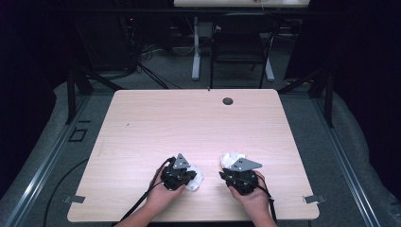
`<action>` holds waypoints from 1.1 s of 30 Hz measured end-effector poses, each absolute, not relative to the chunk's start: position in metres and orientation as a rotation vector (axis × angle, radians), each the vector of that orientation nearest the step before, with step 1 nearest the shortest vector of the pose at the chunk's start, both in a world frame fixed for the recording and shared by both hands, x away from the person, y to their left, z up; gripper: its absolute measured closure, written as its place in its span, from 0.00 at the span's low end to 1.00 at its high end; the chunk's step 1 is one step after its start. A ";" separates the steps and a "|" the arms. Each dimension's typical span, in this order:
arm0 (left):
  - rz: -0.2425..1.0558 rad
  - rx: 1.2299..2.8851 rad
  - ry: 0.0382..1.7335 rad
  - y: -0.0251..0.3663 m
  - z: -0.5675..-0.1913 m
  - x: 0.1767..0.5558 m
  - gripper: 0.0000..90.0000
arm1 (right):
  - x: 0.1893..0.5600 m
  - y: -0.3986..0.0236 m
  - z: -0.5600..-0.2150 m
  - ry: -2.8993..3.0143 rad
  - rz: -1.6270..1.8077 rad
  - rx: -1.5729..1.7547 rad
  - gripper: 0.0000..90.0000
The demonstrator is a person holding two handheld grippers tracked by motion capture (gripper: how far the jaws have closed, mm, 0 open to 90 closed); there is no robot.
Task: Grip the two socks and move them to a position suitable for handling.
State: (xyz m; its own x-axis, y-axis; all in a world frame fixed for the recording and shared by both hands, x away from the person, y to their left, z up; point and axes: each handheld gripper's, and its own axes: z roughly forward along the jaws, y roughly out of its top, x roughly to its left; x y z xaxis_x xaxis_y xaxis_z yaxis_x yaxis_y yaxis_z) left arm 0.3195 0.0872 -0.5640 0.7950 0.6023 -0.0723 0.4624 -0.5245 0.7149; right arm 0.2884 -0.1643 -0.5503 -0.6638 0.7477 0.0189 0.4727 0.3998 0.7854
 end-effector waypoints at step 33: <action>0.268 2.046 0.922 0.175 -0.543 0.317 0.94 | 0.309 -0.092 -0.577 2.581 1.052 0.881 1.00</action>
